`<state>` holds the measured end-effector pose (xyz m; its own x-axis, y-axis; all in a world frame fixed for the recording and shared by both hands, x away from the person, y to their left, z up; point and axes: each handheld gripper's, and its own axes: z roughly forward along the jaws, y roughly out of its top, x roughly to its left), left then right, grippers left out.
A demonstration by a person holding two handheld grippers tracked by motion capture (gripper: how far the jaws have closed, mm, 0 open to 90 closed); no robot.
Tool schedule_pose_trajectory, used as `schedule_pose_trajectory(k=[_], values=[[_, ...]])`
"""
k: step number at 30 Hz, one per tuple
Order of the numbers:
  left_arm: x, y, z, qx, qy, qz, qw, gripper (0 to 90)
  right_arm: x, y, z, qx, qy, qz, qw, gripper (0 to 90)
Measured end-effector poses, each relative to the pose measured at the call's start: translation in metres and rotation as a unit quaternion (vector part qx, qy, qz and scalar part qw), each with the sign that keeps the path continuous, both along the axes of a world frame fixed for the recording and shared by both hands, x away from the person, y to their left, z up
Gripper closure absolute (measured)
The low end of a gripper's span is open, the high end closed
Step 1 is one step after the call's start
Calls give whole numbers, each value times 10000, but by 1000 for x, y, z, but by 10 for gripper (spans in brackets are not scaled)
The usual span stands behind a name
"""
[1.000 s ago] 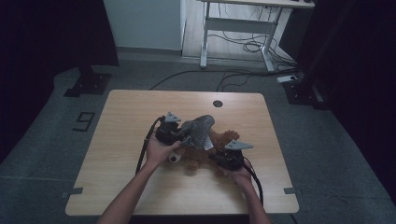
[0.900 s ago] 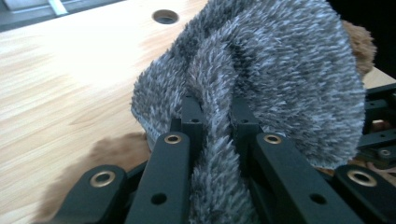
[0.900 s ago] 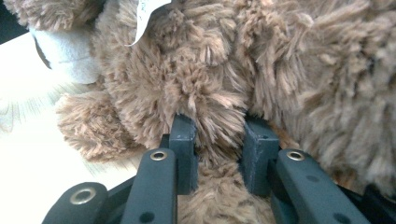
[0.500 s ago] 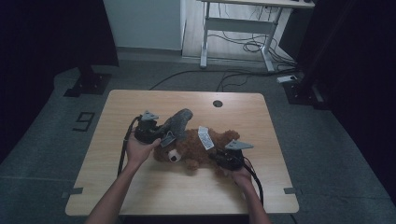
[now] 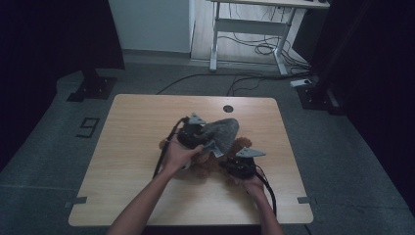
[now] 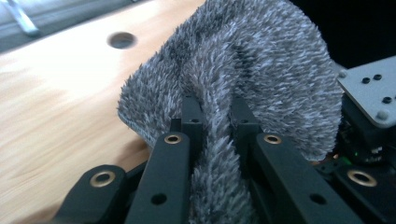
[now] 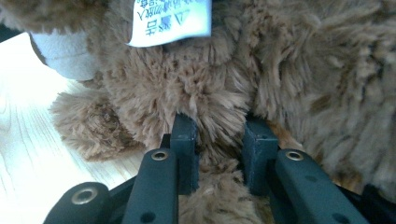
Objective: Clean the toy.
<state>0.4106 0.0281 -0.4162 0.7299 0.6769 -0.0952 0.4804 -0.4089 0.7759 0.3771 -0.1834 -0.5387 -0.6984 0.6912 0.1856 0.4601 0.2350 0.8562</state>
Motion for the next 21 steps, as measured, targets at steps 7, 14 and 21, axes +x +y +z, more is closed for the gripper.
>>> schedule_pose_trajectory(k=[7,14,21], values=[[1,-5,-19,130,128,30,9998,798,1,-1,-1,42,24,11,10000,706],[-4,41,-10,194,-51,422,9989,797,1,-1,-1,18,26,10,10000,711],[-11,100,-8,-64,-114,867,9961,794,2,-2,-2,34,26,11,10000,712]])
